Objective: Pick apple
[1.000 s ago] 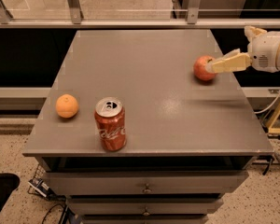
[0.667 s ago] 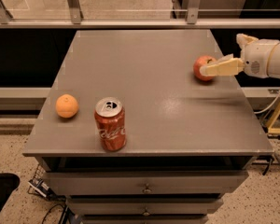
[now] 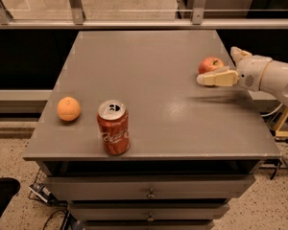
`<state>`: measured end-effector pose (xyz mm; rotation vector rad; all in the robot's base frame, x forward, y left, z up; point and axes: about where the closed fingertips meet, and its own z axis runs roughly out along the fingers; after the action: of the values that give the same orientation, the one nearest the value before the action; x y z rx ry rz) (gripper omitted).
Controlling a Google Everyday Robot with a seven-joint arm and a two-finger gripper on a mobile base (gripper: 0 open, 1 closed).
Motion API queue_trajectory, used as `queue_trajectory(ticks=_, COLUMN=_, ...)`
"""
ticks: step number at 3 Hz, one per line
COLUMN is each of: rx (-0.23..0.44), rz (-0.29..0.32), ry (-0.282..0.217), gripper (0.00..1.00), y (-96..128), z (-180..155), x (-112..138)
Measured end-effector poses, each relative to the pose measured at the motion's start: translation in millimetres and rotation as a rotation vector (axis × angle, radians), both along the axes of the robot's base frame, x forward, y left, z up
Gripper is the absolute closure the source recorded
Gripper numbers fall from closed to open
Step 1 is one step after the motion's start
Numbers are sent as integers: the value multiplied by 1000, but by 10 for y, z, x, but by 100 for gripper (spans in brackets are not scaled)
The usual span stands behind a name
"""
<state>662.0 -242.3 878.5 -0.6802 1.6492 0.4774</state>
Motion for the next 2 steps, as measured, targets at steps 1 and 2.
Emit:
queue_trajectory(ticks=1, rx=35, rz=11, ry=-1, gripper=15, y=63, z=-123, x=27)
queue_trajectory(ticks=2, rx=36, rz=16, ry=-1, gripper=38, y=94, z=-127, x=34)
